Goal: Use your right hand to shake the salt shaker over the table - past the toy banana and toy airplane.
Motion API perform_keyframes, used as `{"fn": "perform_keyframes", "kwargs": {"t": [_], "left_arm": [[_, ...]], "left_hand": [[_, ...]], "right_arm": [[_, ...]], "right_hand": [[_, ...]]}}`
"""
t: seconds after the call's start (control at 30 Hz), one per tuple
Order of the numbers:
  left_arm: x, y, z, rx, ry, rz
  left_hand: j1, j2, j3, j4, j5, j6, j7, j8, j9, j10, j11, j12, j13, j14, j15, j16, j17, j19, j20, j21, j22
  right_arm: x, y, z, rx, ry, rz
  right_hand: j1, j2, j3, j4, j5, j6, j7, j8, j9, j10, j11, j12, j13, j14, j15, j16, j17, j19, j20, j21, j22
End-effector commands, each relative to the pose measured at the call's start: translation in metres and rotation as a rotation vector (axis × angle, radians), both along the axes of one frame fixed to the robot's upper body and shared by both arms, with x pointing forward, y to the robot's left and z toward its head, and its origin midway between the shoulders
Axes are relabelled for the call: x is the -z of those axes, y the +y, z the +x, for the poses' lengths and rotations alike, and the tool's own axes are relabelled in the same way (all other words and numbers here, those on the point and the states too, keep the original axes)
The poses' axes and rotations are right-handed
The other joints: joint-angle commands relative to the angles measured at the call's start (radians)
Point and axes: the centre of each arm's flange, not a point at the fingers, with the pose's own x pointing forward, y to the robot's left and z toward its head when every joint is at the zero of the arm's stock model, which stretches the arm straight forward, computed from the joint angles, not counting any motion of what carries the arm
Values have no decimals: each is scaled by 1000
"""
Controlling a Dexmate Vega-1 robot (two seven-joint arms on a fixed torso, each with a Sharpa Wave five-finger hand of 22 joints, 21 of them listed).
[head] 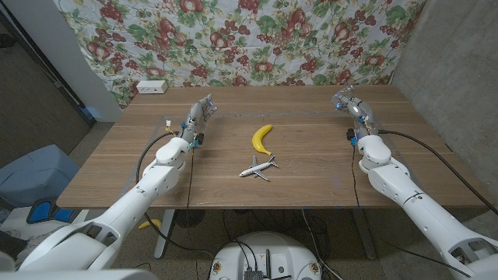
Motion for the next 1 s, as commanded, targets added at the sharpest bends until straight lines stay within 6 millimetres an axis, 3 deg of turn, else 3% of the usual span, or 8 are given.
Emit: {"fn": "perform_keyframes", "kwargs": {"t": [0.03, 0.43, 0.7, 1.0], "left_arm": [[-2, 2, 2, -1, -1, -2], [-2, 2, 3, 3, 0, 0], [-1, 3, 2, 0, 2, -1], [-1, 3, 2, 2, -1, -1]], "left_hand": [[-3, 65, -2, -5, 4, 8, -1, 3, 3, 6, -3, 2, 4, 0, -35, 4, 3, 6, 0, -3, 4], [-4, 64, -2, -5, 4, 8, -1, 3, 3, 5, -2, 2, 4, 0, -35, 4, 3, 5, 0, -3, 4], [-4, 64, -2, -6, 4, 8, 0, 3, 3, 5, -2, 2, 4, 0, -35, 4, 3, 5, 0, -3, 4], [-4, 64, -2, -6, 4, 7, 0, 3, 3, 5, -3, 2, 4, 0, -35, 4, 3, 5, -1, -3, 4]], "right_arm": [[-7, 4, -1, 0, 19, -83], [-35, 18, -5, 21, 188, -451], [-44, 22, 0, -25, 291, -583], [-45, 23, 2, -36, 319, -614]], "right_hand": [[100, 89, 17, 24, 5, 242, -44, 4, 0, 36, -62, 8, 4, 11, -122, -6, 6, -5, -39, 9, 5], [102, 87, 17, 22, 5, 242, -48, 1, -1, 32, -57, 6, 1, 10, -124, -19, 18, -13, -40, 19, 5], [105, 84, 17, 19, 6, 241, -51, -1, -3, 28, -55, 7, 3, 9, -125, -27, 25, -18, -41, 26, 4], [104, 84, 16, 21, 6, 239, -52, -2, -1, 25, -58, 6, 1, 9, -124, -38, 34, -26, -43, 34, 2]]}}
